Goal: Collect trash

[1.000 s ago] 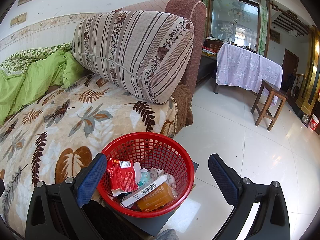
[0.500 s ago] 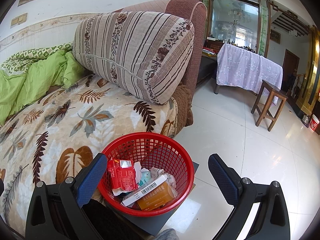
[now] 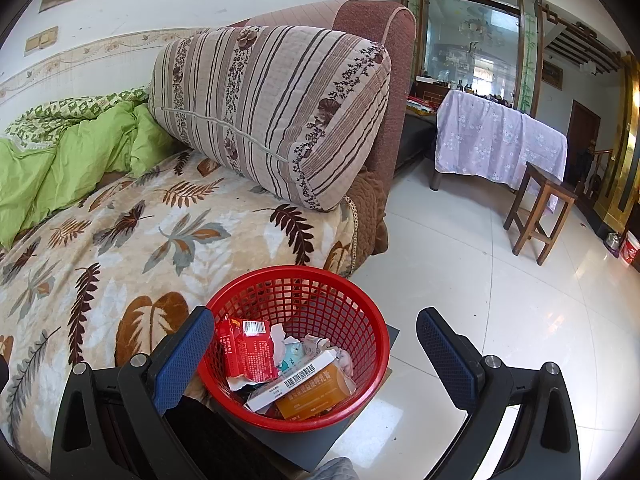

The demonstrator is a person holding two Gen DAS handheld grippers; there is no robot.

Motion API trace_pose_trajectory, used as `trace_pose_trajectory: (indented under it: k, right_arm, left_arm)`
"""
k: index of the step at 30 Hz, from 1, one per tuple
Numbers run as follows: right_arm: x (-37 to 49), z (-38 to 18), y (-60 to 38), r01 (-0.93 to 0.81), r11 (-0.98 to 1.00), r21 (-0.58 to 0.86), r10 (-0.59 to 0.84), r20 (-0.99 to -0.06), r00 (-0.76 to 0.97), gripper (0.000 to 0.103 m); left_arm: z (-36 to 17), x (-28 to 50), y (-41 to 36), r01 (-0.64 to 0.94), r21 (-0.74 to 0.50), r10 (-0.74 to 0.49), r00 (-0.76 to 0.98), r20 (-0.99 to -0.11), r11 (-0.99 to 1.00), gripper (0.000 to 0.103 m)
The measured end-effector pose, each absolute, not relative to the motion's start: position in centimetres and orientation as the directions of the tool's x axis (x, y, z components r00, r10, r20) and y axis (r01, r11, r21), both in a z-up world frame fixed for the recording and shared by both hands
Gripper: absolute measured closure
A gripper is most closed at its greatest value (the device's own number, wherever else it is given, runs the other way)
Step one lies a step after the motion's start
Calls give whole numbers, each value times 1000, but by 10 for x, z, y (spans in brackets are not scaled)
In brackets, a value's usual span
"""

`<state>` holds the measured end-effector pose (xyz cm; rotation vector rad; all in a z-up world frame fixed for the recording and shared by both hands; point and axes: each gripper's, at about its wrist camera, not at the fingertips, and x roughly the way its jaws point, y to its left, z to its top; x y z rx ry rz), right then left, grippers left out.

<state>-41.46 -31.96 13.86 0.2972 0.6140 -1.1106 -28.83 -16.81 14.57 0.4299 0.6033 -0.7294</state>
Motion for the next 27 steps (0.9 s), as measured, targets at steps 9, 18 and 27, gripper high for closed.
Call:
trace_pose_trajectory:
  k: [9,18,27]
  right_arm:
    - [-392,134,-316,845,529,-79,-697,-609,379,1]
    - [-266,122,-275,613,783,-108,-518,-658,547,1]
    - [-100,55,-214,352,931,-94,-295,-763,576,1]
  left_arm:
    - [141,-271,-160,700,126,-451,576,-681,703,0]
    - [110,-177,-91,488,53,-280,583,-763,871,0]
    - [52,-61,-17,208,5,-120,582,-804,978,0]
